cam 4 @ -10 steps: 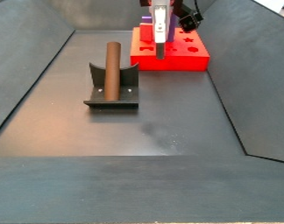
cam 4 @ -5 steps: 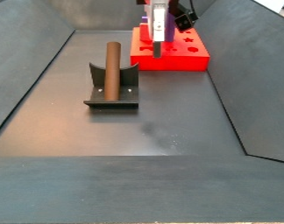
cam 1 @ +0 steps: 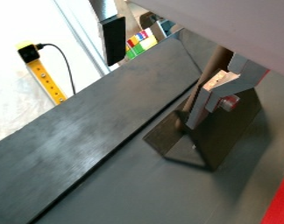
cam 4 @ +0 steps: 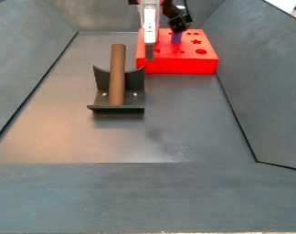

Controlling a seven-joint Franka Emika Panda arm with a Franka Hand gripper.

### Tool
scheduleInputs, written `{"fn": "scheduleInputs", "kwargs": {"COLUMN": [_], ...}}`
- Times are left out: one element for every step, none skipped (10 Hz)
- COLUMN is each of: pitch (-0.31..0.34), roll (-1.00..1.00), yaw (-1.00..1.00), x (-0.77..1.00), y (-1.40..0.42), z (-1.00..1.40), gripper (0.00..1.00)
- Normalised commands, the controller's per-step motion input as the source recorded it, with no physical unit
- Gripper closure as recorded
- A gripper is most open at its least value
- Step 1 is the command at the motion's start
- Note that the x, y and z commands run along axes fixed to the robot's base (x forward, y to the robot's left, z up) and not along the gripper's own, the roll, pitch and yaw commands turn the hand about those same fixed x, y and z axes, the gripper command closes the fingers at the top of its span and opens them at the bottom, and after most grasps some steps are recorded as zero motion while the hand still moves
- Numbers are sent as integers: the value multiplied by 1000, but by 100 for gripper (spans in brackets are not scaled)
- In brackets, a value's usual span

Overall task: Pick up the oval object. Move up. Place the oval object on the fixture. Regrasp the oval object. Move to above the board. Insert the oval object.
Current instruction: Regrasp the oval object.

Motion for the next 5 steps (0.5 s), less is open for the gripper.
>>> {"fn": "scheduleInputs", "kwargs": {"pitch": [16,36,59,79,106], "roll": [109,107,105,106,103], "yaw": [-6,-12,-16,-12,-2], "x": [1000,1000,991,900,788], "y": [-17,-18,-18,-16,-16], "z": [-41,-39,-39,-40,-31], "gripper": [0,0,0,0,0]}}
